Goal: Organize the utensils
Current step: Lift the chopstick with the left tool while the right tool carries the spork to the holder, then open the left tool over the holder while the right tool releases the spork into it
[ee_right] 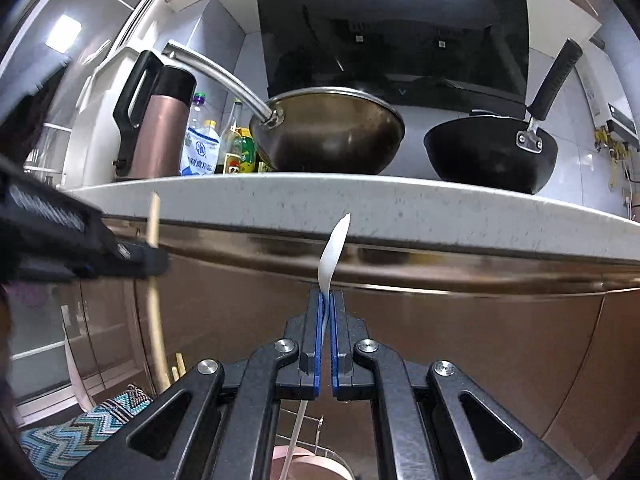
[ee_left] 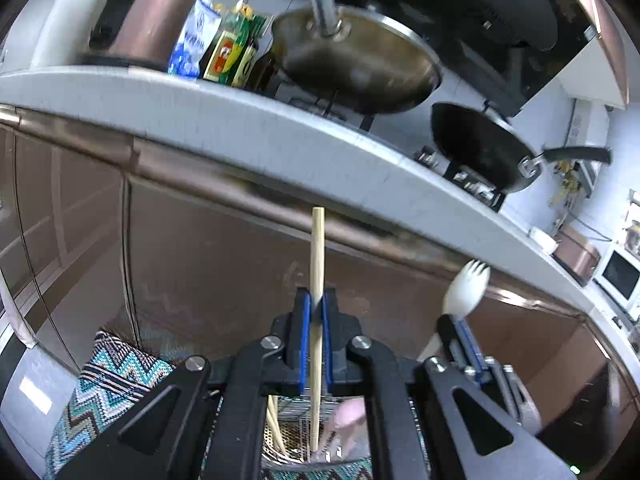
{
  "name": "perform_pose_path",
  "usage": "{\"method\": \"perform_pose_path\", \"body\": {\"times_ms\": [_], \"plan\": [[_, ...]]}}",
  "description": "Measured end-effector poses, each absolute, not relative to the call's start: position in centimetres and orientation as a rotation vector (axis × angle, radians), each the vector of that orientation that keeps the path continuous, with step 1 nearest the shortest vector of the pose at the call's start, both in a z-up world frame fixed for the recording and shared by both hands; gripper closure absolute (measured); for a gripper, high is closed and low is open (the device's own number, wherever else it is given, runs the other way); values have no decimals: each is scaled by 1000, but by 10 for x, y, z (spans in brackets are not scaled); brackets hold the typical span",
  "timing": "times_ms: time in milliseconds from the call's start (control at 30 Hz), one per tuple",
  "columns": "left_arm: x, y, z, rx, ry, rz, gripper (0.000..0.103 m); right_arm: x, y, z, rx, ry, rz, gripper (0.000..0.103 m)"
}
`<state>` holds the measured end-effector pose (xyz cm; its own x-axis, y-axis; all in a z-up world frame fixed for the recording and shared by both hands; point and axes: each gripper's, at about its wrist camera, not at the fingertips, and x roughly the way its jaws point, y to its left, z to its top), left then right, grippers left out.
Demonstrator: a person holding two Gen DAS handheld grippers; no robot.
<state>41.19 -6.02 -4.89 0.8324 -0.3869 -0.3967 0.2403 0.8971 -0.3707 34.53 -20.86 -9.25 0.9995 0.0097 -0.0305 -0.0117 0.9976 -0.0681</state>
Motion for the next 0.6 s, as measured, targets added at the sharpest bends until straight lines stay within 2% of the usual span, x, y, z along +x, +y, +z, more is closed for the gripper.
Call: {"method": "perform_pose_path", "body": {"times_ms": [200,500,600], "plan": [[424,-66,-78,-288,475,-297,98,345,-200,-113,-120,6,-16,100],[402,-74,-95,-199,415,-273,96,339,-193,-144,-184,65,-27,100],[391,-69,-92,-201,419,-278,96,329,-198,-148,-179,96,-25,91]]}}
